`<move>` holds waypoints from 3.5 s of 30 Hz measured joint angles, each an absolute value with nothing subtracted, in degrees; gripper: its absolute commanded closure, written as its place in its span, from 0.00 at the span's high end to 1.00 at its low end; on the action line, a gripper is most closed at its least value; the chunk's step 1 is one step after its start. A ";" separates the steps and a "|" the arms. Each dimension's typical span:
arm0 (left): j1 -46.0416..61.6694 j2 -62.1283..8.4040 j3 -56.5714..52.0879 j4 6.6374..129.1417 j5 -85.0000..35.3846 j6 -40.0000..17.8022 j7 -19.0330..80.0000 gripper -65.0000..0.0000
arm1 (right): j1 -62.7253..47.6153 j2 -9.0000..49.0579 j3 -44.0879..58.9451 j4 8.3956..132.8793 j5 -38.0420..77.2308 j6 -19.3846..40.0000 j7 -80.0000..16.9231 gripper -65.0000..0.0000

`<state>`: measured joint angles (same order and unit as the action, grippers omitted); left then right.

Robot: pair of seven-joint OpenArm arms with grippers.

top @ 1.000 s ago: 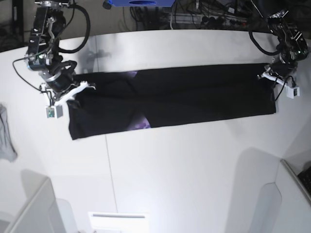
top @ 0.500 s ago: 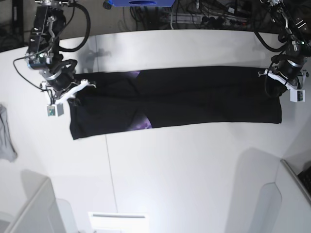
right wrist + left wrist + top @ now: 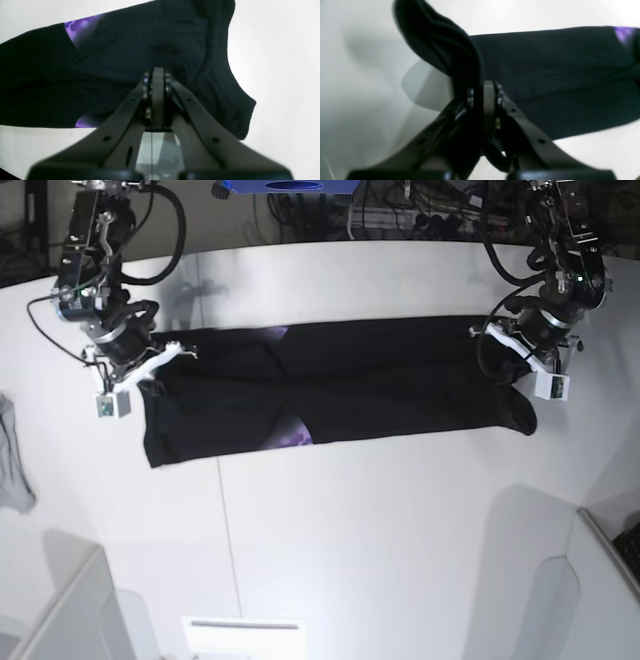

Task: Fold the T-shirt properly
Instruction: 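Grasp the strip end with the left gripper and fold it toward the right gripper, then lay the folded end onto the strip's middle with the left gripper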

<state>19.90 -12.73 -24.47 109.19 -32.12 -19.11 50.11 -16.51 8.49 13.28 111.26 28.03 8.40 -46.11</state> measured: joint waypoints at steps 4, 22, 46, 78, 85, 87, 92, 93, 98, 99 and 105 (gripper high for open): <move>19.59 -12.84 -18.41 110.02 -32.10 -15.97 50.11 0.00 | -16.71 8.49 13.28 111.26 28.03 8.43 -46.13 0.00; 13.47 -9.13 -3.88 109.86 -32.58 -7.64 50.17 0.00 | -16.69 8.49 13.39 111.28 28.03 8.43 -45.91 0.00; 13.19 -6.85 1.43 108.73 -32.16 -7.62 50.35 0.00 | -16.40 8.49 13.39 111.26 28.03 8.40 -45.89 0.00; 8.73 -4.71 5.10 100.36 -32.18 -7.46 50.15 0.00 | -16.38 8.49 13.54 111.26 28.05 8.40 -45.95 0.00; 8.75 -4.89 7.94 100.36 -31.94 -7.46 50.19 0.00 | -16.23 8.47 13.54 111.26 28.03 8.40 -45.93 0.00; 8.62 -4.54 7.97 99.85 -32.12 -7.49 50.09 0.00 | -16.23 8.49 13.54 111.26 28.03 8.40 -45.87 0.00; 7.44 -4.64 8.34 97.10 -32.34 -7.46 50.11 0.00 | -16.23 8.49 13.54 111.26 28.03 8.40 -45.93 0.00; 7.40 -4.67 8.32 96.79 -32.34 -7.46 50.09 0.00 | -16.23 8.49 13.54 111.26 28.03 8.40 -45.91 0.00; 7.38 -4.43 8.29 96.73 -32.40 -7.46 50.13 0.00 | -16.23 8.49 13.54 111.26 28.03 8.40 -45.91 0.00; 7.33 -4.05 7.77 96.73 -32.34 -7.46 50.15 0.00 | -16.23 8.49 13.54 111.26 28.03 8.40 -45.91 0.00; 7.18 -3.55 8.10 96.73 -32.12 -7.46 49.98 0.00 | -16.23 8.49 13.54 111.26 28.03 8.40 -45.91 0.00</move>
